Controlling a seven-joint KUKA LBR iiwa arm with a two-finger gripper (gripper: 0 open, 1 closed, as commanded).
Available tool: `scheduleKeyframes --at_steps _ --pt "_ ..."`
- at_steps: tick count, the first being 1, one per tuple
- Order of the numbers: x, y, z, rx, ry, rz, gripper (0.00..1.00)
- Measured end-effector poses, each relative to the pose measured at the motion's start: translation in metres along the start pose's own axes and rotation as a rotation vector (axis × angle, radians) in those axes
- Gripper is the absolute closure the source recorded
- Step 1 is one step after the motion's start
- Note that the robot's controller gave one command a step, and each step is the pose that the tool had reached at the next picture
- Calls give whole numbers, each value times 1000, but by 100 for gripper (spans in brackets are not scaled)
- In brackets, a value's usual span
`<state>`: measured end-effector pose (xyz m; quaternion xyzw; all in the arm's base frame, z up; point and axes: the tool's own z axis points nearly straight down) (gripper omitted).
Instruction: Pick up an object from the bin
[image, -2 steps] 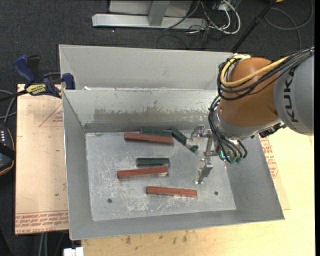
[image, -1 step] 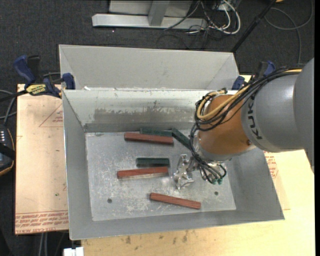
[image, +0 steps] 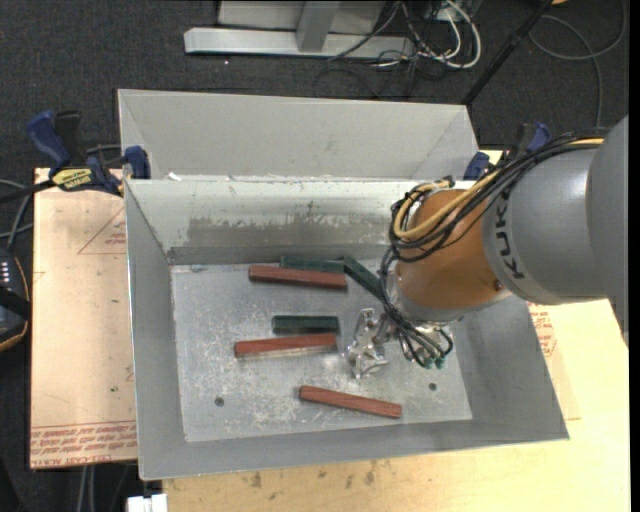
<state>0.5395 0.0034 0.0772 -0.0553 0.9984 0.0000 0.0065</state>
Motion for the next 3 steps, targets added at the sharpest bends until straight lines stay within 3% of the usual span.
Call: scheduleKeyframes --at_steps 1,2,3 --pt "-11 -2 -26 -2 12 -50 100" --pt "-22 5 -43 -2 10 -67 0" --pt "-22 5 -43 -2 10 -67 0"
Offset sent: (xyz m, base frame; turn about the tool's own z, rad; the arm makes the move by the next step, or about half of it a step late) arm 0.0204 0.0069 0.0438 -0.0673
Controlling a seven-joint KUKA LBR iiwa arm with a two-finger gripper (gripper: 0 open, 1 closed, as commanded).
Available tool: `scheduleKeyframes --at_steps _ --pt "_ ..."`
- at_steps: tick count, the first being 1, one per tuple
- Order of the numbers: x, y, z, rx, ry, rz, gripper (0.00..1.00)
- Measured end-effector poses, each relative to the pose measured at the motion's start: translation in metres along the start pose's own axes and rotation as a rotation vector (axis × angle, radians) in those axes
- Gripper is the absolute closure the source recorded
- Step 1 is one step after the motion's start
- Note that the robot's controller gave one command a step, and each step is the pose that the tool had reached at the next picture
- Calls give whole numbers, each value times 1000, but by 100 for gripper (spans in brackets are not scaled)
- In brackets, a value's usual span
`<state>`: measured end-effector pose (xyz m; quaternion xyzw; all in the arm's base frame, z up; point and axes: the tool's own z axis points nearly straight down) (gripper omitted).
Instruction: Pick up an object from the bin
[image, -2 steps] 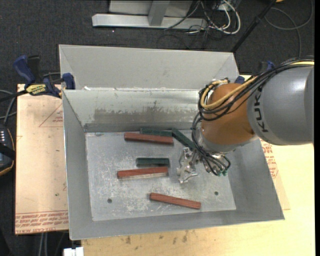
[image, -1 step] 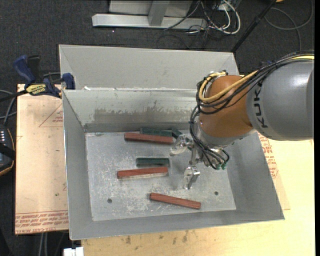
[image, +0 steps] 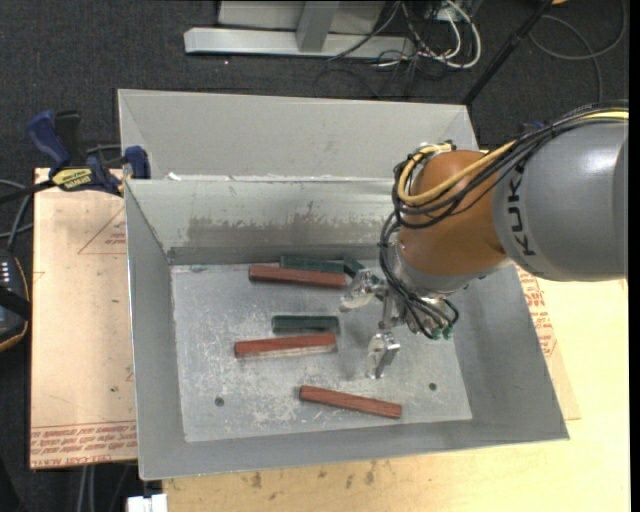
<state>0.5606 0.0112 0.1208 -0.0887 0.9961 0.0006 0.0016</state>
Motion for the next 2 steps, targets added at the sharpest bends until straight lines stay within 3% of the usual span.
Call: scheduleKeyframes --at_steps 1,2 --pt "-70 41 41 1 -18 -132 100" --pt "-70 41 41 1 -18 -132 100"
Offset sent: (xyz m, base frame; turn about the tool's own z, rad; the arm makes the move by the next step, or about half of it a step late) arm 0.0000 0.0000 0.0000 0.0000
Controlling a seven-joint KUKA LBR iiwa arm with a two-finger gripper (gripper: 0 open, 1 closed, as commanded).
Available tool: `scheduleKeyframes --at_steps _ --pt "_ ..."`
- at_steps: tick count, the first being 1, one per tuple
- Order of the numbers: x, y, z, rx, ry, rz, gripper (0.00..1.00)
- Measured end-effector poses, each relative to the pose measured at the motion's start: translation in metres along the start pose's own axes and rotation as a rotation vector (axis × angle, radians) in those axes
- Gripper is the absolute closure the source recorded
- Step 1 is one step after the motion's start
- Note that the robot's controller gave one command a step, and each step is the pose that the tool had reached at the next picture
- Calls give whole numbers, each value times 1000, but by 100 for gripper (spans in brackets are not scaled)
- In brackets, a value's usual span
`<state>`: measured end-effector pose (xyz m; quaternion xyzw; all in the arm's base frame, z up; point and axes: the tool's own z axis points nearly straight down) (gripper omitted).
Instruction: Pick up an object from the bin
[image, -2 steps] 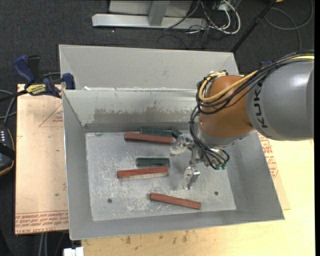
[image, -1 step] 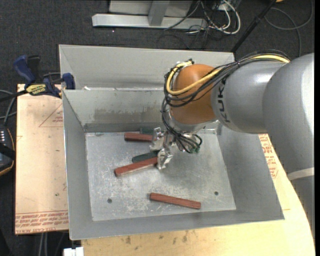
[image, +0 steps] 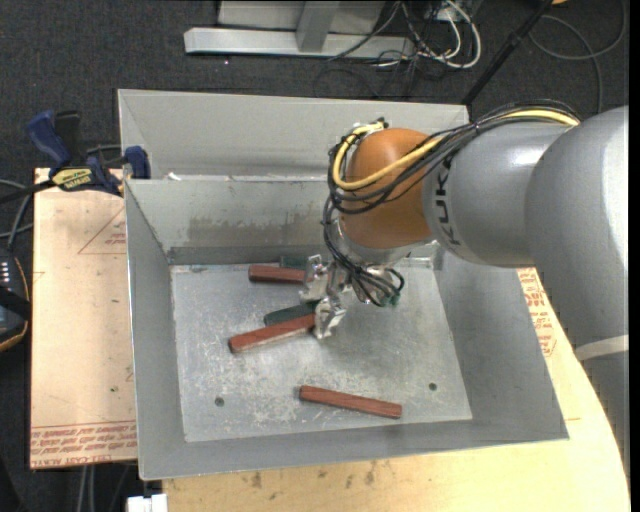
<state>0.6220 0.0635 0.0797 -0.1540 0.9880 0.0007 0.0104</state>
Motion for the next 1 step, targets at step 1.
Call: scheduleKeyframes --at_steps 1 --pt "-8 17 -124 -2 17 -1 100"
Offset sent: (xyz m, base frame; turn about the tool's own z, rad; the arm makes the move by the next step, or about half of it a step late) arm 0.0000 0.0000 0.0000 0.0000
